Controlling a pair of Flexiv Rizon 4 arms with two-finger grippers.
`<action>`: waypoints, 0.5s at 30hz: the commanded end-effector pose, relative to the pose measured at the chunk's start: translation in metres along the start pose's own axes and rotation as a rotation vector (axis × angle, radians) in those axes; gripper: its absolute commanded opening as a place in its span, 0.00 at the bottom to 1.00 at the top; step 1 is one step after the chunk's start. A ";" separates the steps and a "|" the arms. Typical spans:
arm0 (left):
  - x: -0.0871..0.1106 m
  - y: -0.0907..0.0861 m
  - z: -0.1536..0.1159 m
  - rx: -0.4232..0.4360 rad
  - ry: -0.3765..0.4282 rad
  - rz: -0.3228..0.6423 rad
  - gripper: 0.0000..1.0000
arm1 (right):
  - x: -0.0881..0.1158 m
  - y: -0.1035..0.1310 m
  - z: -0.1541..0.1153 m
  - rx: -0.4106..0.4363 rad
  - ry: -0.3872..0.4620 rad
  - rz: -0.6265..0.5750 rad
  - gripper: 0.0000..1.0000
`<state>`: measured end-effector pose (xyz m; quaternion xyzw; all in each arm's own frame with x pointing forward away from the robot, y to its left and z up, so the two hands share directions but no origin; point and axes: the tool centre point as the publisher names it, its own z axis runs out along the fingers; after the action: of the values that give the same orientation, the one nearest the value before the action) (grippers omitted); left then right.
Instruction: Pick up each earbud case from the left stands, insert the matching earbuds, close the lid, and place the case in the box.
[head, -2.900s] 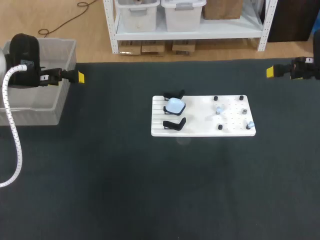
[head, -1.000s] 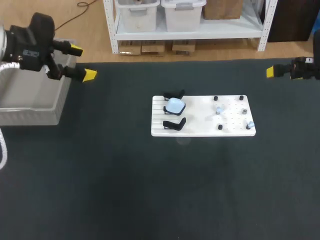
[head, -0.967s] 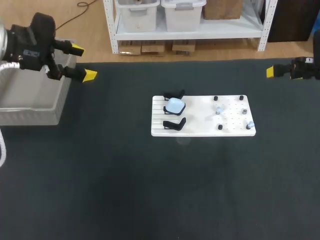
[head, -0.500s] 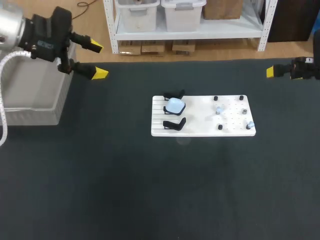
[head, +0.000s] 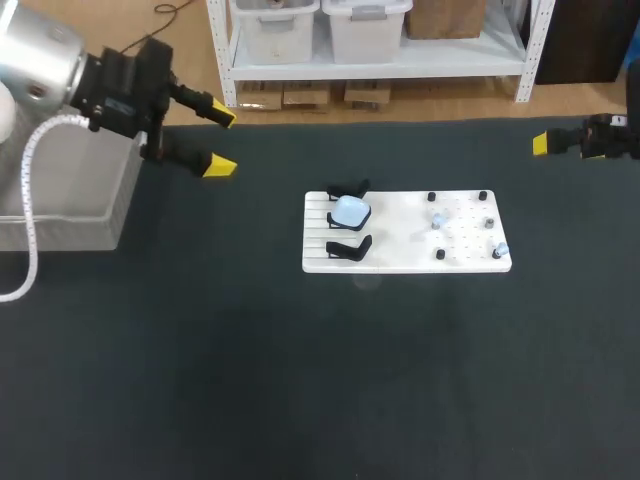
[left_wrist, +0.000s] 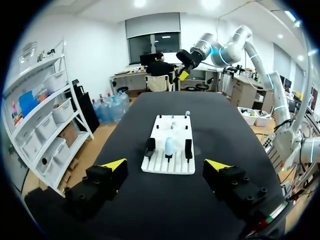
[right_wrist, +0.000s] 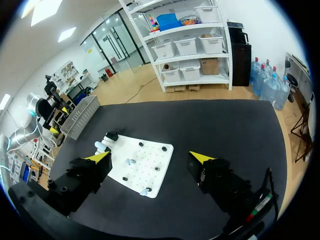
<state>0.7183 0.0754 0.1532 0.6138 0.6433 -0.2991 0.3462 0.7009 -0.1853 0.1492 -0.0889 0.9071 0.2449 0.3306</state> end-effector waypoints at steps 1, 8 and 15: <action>0.001 0.003 0.013 0.031 0.000 0.021 1.00 | 0.000 0.000 0.000 0.000 0.000 0.000 1.00; 0.005 -0.006 0.031 0.055 0.001 0.039 1.00 | 0.000 0.000 0.000 0.000 0.000 0.000 1.00; 0.008 -0.006 0.043 0.047 -0.030 0.003 1.00 | 0.000 0.000 0.000 0.000 0.000 0.000 1.00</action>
<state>0.7145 0.0478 0.1273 0.6197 0.6312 -0.3221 0.3374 0.7009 -0.1853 0.1492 -0.0889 0.9071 0.2449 0.3306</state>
